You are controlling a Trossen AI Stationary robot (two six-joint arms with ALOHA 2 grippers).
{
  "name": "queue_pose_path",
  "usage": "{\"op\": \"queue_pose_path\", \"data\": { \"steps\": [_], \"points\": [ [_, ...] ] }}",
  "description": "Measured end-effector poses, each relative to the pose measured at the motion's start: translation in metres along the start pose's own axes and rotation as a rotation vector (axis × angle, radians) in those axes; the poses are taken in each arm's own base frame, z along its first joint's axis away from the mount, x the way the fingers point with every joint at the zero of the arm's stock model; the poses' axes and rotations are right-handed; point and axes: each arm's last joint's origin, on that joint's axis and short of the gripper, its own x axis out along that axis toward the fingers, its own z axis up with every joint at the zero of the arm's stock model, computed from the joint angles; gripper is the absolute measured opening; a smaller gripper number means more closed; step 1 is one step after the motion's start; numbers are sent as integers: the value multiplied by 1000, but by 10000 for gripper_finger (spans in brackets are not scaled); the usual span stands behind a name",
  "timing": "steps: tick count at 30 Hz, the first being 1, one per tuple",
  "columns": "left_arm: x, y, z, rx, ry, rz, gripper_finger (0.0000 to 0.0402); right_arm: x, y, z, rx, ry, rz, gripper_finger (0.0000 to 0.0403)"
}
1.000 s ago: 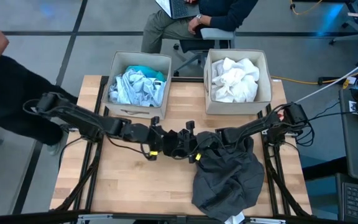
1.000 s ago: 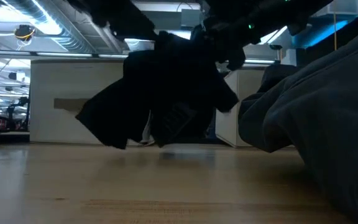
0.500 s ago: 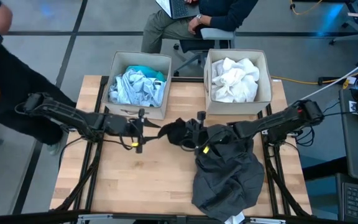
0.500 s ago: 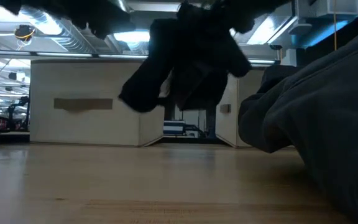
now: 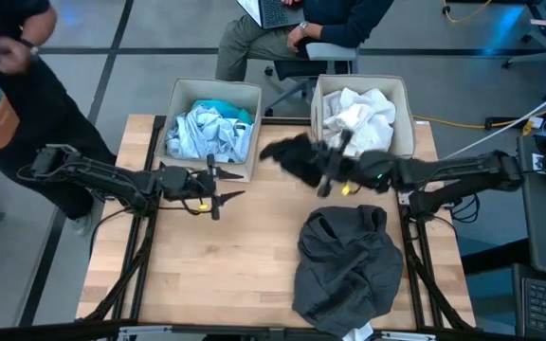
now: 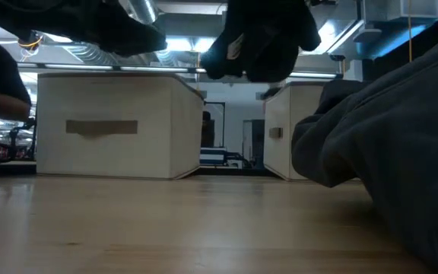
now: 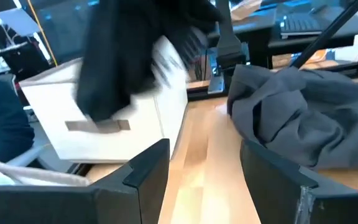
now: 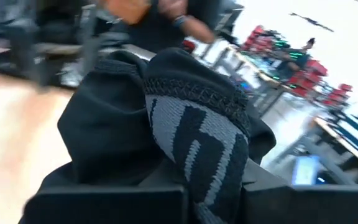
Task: Sort clothes
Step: Put the black boxers into the right laundry organizer
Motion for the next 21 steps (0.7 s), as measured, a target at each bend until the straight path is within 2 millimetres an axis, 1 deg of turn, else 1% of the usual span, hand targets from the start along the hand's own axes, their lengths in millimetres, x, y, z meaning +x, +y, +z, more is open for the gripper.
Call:
{"op": "queue_pose_path", "data": {
  "steps": [6,10,13,16,21],
  "points": [
    [0,-2,0,-17,-1,-29,186,-16,-50,0,37,-28,-172,30],
    [2,-3,-3,-21,11,-42,186,-20,-80,-9,26,30,-327,30],
    [6,-5,-6,-32,30,-45,186,-20,-99,-21,12,121,-434,32],
    [9,-7,-10,-37,53,-49,186,-18,-115,-36,9,228,-502,34],
    [11,-7,-12,-10,55,-47,186,-14,-136,-64,98,374,-561,35]
  ]
}}
